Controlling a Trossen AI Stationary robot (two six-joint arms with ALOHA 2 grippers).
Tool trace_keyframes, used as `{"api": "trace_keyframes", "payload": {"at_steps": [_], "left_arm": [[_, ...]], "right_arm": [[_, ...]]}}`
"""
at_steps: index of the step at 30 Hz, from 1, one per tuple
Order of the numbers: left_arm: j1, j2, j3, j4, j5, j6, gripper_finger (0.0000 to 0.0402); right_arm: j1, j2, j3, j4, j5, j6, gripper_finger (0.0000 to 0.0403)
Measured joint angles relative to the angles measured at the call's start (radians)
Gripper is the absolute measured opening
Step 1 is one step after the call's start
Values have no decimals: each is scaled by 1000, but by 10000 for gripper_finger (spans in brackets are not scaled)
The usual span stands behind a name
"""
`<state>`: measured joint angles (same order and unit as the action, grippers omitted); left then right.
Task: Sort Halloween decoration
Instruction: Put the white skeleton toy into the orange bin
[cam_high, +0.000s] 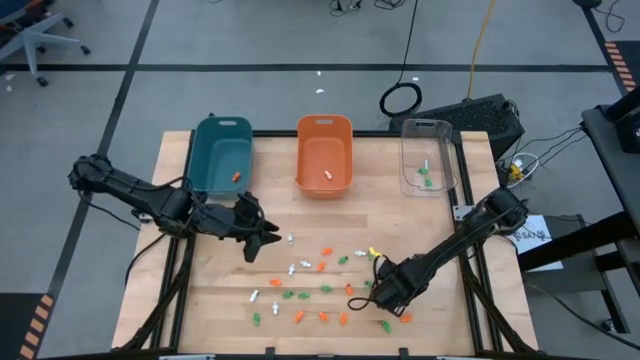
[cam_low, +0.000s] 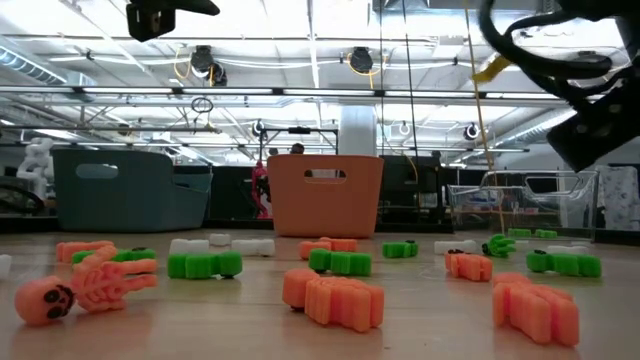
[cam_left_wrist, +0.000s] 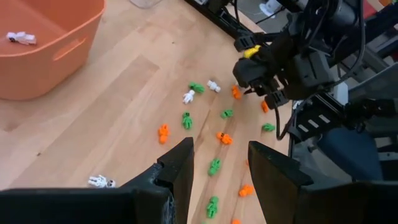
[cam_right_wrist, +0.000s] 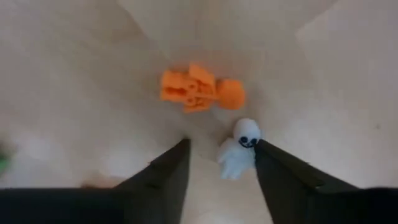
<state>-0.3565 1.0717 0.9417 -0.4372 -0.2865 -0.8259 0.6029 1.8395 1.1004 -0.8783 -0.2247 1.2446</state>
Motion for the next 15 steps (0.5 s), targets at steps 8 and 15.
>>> {"api": "trace_keyframes", "payload": {"at_steps": [8,15], "left_arm": [[0,0,0,-2,-6,-5,153],[0,0,0,-34,-6,-5,153]], "right_arm": [[0,-22,-2,16,-12,11,12],[-6,-144,-7,7,-15,26,13]]}}
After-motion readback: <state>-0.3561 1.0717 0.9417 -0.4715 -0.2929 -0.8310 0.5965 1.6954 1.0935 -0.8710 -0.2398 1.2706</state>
